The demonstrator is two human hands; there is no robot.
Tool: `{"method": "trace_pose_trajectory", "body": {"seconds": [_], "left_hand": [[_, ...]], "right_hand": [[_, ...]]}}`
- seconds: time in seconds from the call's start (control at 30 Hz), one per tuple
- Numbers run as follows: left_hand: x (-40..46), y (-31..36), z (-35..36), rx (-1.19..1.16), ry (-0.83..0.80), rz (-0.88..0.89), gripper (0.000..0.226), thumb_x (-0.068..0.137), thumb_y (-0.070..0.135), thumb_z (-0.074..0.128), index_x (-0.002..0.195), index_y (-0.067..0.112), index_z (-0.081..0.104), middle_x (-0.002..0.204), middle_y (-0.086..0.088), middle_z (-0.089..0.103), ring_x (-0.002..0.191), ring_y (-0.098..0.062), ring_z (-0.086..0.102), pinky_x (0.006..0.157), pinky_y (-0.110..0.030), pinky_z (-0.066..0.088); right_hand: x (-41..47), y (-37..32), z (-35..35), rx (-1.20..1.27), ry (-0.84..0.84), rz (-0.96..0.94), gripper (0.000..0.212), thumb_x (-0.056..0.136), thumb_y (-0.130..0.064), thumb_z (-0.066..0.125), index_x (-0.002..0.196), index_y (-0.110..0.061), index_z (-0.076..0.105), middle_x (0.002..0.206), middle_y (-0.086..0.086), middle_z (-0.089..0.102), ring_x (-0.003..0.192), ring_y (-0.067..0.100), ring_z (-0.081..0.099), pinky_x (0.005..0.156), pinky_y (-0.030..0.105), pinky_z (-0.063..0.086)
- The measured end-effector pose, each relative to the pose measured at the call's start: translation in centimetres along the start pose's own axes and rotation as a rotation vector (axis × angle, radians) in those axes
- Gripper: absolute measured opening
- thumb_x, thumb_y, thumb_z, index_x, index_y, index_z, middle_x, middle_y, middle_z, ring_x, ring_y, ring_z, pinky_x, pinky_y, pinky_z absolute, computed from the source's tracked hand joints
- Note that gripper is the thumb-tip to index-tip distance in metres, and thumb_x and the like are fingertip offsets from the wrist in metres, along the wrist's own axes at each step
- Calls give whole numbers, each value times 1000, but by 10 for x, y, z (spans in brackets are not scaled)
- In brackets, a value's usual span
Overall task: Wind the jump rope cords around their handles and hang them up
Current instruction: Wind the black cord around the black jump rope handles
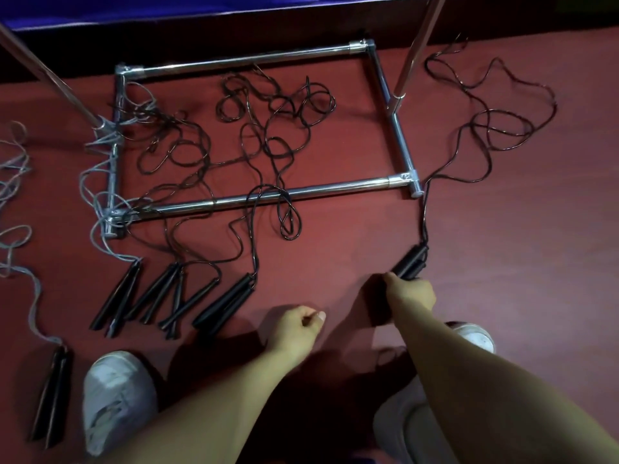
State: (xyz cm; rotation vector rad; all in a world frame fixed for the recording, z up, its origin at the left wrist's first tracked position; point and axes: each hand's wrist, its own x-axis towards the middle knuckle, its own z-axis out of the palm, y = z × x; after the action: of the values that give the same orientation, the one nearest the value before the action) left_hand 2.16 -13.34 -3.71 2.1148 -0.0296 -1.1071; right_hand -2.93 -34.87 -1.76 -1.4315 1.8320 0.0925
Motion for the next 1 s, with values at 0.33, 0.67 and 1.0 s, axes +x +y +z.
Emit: {"method": "trace_pose_trajectory", "body": {"seconds": [0.33, 0.67, 1.0], "left_hand": [[-31, 57, -14, -202, 83, 61, 22, 98, 42, 57, 111, 27, 67, 99, 2, 73, 94, -23, 70, 88, -41, 57], [-95, 168, -88, -296, 106, 326, 18, 105, 34, 46, 97, 28, 62, 95, -5, 72, 79, -20, 70, 80, -48, 60], [-175, 299, -191, -109, 198, 747, 15, 107, 25, 42, 105, 20, 56, 89, -2, 68, 73, -18, 73, 72, -47, 63]], "right_hand": [[-67, 0, 12, 517, -846, 88, 51, 77, -30, 80, 115, 0, 65, 107, 15, 71, 90, 28, 68, 77, 36, 55], [-157, -104, -61, 490, -857, -291, 32, 83, -47, 72, 97, -20, 67, 85, -2, 67, 71, 11, 50, 64, 23, 42], [-260, -234, -180, 681, -875, -562, 23, 99, -31, 58, 84, -14, 54, 50, -2, 47, 39, 8, 41, 36, 19, 37]]}}
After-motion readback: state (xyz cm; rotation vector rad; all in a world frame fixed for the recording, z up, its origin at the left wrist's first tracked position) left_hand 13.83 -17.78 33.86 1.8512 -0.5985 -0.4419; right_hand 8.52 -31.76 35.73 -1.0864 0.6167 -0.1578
